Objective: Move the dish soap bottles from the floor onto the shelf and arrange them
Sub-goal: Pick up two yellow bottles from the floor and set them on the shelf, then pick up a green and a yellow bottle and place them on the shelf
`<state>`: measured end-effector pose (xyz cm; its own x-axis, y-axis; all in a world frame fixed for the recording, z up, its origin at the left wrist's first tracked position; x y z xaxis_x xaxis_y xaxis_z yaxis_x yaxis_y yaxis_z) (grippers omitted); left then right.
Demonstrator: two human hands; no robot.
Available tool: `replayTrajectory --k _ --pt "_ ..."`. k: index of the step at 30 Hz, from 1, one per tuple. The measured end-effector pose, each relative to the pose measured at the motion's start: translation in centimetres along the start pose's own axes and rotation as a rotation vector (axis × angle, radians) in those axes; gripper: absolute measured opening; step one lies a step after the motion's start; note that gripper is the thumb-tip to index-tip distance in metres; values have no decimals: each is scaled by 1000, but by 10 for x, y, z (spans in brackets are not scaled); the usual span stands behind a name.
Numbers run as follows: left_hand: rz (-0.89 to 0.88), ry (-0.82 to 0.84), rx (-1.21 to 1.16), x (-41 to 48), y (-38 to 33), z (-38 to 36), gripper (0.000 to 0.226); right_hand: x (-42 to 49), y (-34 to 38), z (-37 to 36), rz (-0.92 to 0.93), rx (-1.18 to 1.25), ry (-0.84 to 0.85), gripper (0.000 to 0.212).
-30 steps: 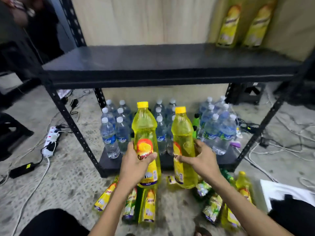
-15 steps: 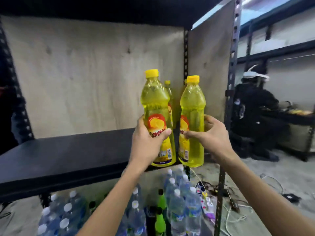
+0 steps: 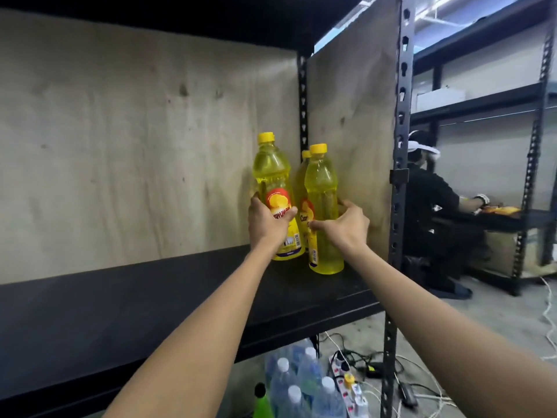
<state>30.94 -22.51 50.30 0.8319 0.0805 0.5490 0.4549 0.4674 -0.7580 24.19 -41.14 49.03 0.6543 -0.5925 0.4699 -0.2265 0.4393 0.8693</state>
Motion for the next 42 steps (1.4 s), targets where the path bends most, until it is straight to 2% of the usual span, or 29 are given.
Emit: replayTrajectory --k 5,12,17,20,22,25,27,29,32,35,38,40,42 --pt "22 34 78 4 12 -22 89 12 -13 -2 -24 -3 -37 94" --pt "20 47 66 5 23 -33 92 14 -19 -6 55 -36 0 90" --pt "-3 135 95 0 23 -37 102 5 -20 -6 46 -31 69 89" --pt "71 241 132 -3 27 -32 102 -18 -18 3 1 -73 99 101" --pt "90 299 161 -14 27 -13 96 -47 -12 17 34 -93 53 101" --pt "-29 189 63 -75 21 50 68 -119 -9 33 94 -12 38 78" --pt "-101 60 -45 -148 22 108 48 -180 -17 33 55 80 131 59" --pt "-100 -37 -103 -225 43 159 34 -246 -40 19 -7 116 262 45" --pt "46 -105 -14 -325 116 208 23 -348 -94 -18 -154 61 480 34" --pt "328 -71 117 -405 224 236 28 -443 -161 -57 -387 -60 712 29" --pt "682 45 215 -472 336 252 33 -514 -213 -87 -594 -148 892 27" --pt "880 120 310 -508 395 259 17 -553 -236 -104 -784 -130 961 28" --pt "1023 223 381 -534 439 256 29 -591 -257 -124 -942 -149 995 37"
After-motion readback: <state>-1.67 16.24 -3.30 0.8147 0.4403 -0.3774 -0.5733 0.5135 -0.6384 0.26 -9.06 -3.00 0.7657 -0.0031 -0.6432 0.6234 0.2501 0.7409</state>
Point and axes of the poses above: each hand's wrist, its own x-axis towards the middle knuckle, its own z-axis out of the back of the hand, y = z × x, the point moved 7 cm from there along x, towards the middle knuckle, and after that the axes turned 4 degrees about x, right-handed, at the moved point
